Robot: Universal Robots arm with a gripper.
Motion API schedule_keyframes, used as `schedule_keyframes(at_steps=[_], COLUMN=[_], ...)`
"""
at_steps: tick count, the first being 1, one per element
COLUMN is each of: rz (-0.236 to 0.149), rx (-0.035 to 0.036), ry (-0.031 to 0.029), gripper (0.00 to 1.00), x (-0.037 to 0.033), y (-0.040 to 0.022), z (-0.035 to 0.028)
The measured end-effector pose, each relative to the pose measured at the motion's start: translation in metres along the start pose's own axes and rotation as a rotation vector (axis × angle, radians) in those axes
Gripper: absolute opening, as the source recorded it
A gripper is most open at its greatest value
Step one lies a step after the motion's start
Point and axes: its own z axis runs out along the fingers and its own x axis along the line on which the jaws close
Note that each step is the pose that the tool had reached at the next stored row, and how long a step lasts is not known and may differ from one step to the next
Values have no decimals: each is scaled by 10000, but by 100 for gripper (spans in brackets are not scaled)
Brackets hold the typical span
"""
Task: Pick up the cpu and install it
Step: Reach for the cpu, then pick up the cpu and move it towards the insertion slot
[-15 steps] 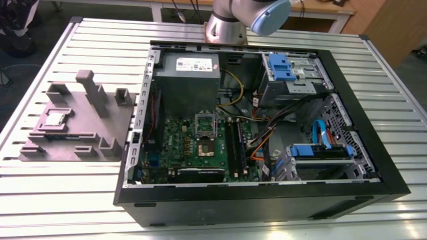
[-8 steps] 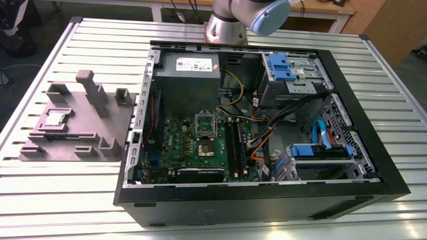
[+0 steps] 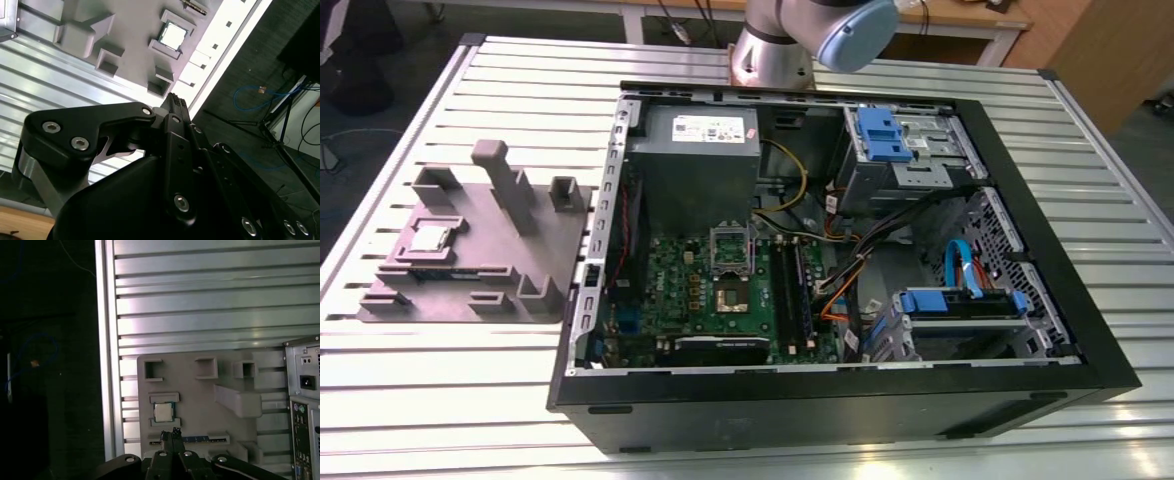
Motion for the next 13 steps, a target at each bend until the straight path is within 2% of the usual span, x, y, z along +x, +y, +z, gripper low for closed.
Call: schedule_keyframes(at_steps=[3, 13], rz=[2, 2], rx=[-1, -2], ry=[0, 0], gripper=[10, 10], x=[32, 36], y=[10, 10], z=[4, 3])
